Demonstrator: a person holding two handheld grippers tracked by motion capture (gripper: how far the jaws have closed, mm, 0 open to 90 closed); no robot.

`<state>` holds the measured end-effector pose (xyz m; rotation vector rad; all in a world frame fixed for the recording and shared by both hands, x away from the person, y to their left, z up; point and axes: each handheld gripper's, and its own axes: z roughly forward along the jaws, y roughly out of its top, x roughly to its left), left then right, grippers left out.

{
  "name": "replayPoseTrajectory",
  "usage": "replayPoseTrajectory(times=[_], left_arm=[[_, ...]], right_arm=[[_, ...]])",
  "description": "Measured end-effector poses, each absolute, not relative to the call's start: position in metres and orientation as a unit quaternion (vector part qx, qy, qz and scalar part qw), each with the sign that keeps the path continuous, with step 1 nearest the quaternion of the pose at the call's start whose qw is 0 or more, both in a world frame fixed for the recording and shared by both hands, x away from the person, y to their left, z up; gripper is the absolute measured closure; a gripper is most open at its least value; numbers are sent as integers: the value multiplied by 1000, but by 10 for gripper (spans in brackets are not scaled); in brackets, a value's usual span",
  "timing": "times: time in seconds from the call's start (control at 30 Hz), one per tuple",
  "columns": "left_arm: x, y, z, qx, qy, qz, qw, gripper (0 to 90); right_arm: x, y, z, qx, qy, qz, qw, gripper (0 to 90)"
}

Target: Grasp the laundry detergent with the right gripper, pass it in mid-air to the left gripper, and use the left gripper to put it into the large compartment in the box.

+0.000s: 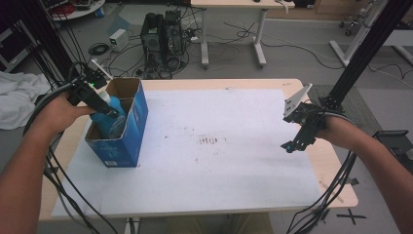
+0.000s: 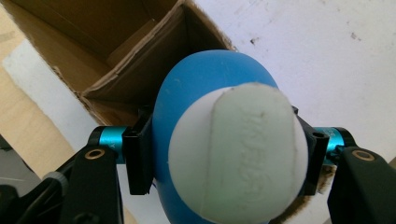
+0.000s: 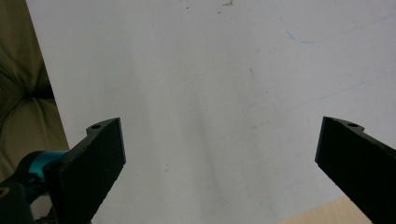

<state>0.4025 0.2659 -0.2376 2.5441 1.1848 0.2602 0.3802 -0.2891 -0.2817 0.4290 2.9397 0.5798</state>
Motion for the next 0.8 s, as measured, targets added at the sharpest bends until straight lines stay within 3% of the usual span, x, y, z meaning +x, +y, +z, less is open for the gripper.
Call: replayPoseTrajectory(times=[0.3, 0.8], left_arm=[[405, 268, -266, 897, 408, 78, 147, 380], [411, 267, -282, 900, 408, 66, 138, 379]], right_arm=[[381, -288, -282, 137, 971, 186, 57, 6], [381, -284, -287, 138, 971, 188, 54, 6]])
